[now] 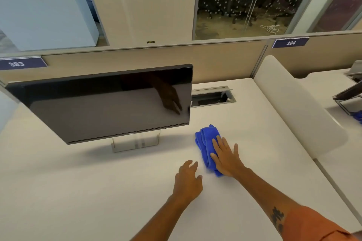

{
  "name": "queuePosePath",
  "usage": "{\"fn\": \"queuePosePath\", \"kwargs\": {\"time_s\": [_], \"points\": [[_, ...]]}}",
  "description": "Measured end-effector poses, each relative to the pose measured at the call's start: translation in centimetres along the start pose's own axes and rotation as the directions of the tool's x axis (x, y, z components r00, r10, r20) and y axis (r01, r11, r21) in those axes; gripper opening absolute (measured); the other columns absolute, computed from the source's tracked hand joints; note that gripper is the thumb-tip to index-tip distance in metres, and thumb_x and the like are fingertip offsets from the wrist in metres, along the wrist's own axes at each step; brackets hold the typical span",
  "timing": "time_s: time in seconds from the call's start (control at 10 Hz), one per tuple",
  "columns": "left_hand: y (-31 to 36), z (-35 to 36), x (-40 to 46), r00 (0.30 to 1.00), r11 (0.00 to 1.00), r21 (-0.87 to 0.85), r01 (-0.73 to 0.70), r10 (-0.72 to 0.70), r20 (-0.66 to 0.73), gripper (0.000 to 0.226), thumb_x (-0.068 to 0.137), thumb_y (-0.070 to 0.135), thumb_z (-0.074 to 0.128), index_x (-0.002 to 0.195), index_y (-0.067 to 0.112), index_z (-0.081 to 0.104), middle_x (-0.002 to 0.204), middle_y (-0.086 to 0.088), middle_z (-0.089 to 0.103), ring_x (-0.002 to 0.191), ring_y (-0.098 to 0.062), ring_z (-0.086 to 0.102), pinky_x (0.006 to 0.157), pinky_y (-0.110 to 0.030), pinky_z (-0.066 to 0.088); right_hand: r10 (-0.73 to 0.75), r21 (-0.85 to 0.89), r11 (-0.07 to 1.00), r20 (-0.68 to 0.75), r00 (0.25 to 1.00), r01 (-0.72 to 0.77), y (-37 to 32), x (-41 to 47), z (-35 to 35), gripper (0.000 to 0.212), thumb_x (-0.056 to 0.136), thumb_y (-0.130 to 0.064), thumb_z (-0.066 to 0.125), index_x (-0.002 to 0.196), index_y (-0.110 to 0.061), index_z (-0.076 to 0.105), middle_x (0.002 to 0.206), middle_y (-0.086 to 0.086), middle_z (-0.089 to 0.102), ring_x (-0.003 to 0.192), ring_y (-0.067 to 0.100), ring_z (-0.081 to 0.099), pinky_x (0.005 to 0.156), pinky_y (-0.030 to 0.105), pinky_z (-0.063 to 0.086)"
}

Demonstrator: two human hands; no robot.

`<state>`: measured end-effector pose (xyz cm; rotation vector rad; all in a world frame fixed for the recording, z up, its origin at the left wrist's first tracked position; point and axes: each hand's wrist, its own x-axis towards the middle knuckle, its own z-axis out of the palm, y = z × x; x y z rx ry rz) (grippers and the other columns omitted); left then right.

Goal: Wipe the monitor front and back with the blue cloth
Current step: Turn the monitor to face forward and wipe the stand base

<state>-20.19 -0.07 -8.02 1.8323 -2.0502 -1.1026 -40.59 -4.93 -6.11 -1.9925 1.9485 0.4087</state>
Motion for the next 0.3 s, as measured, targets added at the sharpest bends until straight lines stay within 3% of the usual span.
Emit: {"fn": "queuePosePath", "kwargs": {"time_s": [0.2,0.3], "points": [[-6.5,-5.1,-2.9,0.948,0.96,0.276,0.041,0.05,-0.313,0.1,0.089,0.07,0.041,0.16,0.021,-0.01,0.166,-0.003,-0.022,0.153,-0.027,-0.015,0.122,-0.052,-0.002,0.019,0.165,0.986,-0.282,0.959,0.029,-4.3,-1.4,0.0,0.065,0.117,-0.038,0.027,0.171,-0.013,0.003,0.18,0.003,-0.001,0.167,0.021,0.001,0.136,0.04,0.003],[-10.9,-7.9,-4.4,0.915,0.939,0.333,0.087,0.057,-0.4,0.104,0.087,0.076,0.036,0.159,0.016,-0.011,0.166,-0.006,-0.022,0.153,-0.031,-0.016,0.121,-0.06,0.004,-0.024,0.159,0.983,-0.379,0.925,0.09,-8.4,-2.5,0.4,0.068,0.115,-0.04,0.03,0.171,-0.014,0.003,0.18,-0.001,-0.002,0.167,0.019,-0.001,0.136,0.037,-0.001]]}}
